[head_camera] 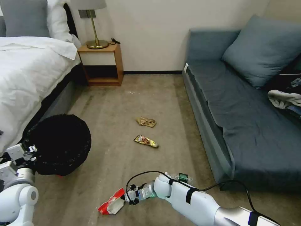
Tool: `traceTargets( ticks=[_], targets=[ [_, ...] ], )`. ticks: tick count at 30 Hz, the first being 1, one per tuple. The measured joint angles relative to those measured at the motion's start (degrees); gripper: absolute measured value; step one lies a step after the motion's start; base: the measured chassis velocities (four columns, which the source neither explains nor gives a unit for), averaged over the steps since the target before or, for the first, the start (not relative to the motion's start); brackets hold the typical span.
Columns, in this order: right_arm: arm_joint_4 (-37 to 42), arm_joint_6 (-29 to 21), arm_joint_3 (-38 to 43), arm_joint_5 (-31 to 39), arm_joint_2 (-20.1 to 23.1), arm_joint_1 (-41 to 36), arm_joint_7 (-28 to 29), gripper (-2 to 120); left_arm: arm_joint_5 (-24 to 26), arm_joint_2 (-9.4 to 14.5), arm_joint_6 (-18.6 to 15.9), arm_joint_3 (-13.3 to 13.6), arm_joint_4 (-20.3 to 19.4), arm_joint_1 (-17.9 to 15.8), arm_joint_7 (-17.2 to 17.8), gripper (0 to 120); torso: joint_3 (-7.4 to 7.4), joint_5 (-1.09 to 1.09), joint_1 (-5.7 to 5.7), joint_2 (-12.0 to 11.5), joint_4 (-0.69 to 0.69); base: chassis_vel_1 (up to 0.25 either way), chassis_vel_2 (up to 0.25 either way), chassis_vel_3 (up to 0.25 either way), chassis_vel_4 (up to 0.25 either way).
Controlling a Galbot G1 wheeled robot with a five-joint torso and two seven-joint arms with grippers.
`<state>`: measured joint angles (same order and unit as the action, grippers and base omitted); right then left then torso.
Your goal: Pick up the trash bin, then pick up the garbage on the floor and place it into the trash bin.
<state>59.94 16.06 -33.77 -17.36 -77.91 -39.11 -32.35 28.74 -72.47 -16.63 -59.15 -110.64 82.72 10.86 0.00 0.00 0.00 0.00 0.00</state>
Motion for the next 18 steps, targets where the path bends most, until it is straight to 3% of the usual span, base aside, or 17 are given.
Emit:
traceTargets(
  ticks=[8,10,18],
  targets=[
    [14.7,-3.4,8.3,9.1,6.7,-1.2,5.5,0,0.0,0.8,0.0,0.7,0.4,0.6,0.0,6,0.00,0.01,0.00,0.0,0.00,0.000,0.000,0.000,0.000],
    [19.6,-6.3,11.5,10.7,9.6,-0.9,10.9,0,-0.1,1.1,0.0,1.3,0.5,0.7,0.0,5,0.00,0.01,0.00,0.0,-0.01,0.000,0.000,0.000,0.000],
    [26.6,-10.6,14.2,15.0,11.6,0.4,21.5,0,-1.0,0.8,0.0,2.4,0.7,1.2,-0.9,5,0.00,0.01,0.00,0.0,-0.01,0.000,0.000,0.000,0.000]
  ],
)
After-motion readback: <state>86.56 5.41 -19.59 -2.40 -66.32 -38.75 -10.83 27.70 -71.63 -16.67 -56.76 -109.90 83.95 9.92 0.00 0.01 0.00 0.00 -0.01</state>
